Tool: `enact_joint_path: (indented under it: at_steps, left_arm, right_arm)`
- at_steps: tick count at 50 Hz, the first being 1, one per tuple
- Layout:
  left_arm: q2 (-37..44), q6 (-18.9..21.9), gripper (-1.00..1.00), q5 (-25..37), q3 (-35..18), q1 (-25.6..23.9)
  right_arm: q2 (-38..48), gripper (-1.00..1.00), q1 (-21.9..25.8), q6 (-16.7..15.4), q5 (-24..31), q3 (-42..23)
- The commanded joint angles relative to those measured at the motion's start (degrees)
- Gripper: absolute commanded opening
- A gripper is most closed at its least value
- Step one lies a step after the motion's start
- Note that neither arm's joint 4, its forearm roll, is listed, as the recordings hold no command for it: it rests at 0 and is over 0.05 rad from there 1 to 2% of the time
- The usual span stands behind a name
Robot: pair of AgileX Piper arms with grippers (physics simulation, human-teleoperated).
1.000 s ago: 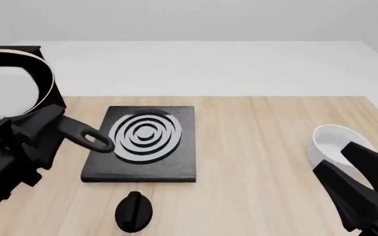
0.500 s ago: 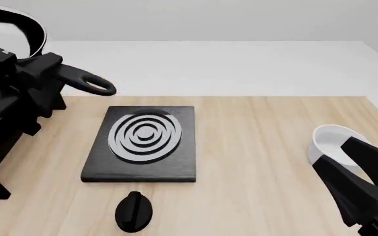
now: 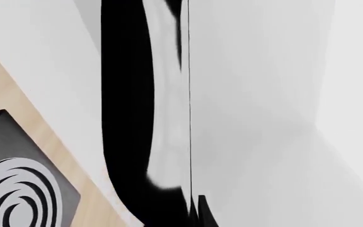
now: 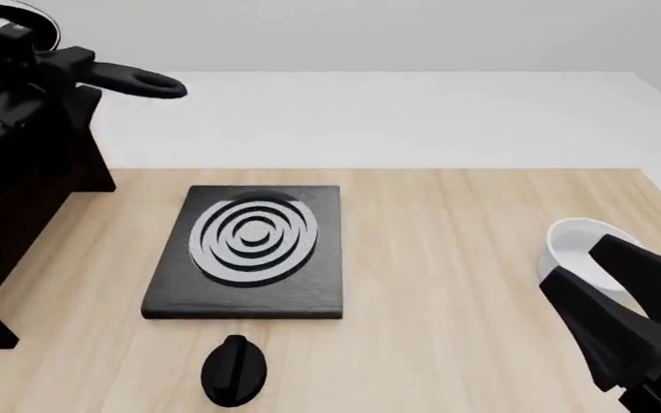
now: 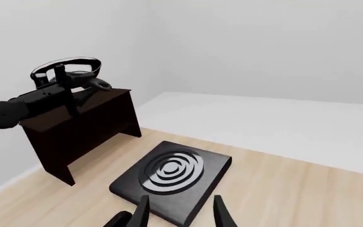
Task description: Put the frying pan on the cabinet shelf.
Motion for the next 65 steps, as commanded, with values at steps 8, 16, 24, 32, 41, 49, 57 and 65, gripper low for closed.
enact_joint_path:
  at_steps: [8,16,24,32,41,49,57,65]
  left_arm:
    - [8.4,-2.0,-1.00,-2.0,-7.0,5.9]
    - [10.0,-3.4,-1.00,-4.1,-6.2,7.7]
    - [12.1,-4.0,-1.00,-5.8,-6.1,9.7]
    - [14.5,-5.4,-1.00,-7.5,-6.1,12.1]
    - [16.8,-6.5,-1.00,-11.1,-3.4,14.2]
    - [17.4,-5.3,-1.00,-12.4,-2.7,16.0]
    - [18.5,-7.0,-1.00,-15.0,-0.3,17.2]
    - [19.3,-7.5,-1.00,-17.4,1.4,18.4]
  right_arm:
    - [0.4,1.00,0.6,-0.3,-0.2,-0.1]
    - [0.6,1.00,0.7,-0.3,-0.2,-0.2]
    - [0.2,1.00,0.5,-0.2,0.4,-0.4]
    - [-0.8,1.00,-0.9,-0.4,2.0,-1.0]
    - [0.1,1.00,-0.2,0.0,0.9,-0.3]
    - [0.3,1.00,-0.3,-0.2,0.5,0.3]
    - [0.5,1.00,-0.2,-0.5,0.3,0.7]
    - [0.5,1.00,-0.2,-0.5,0.5,0.6]
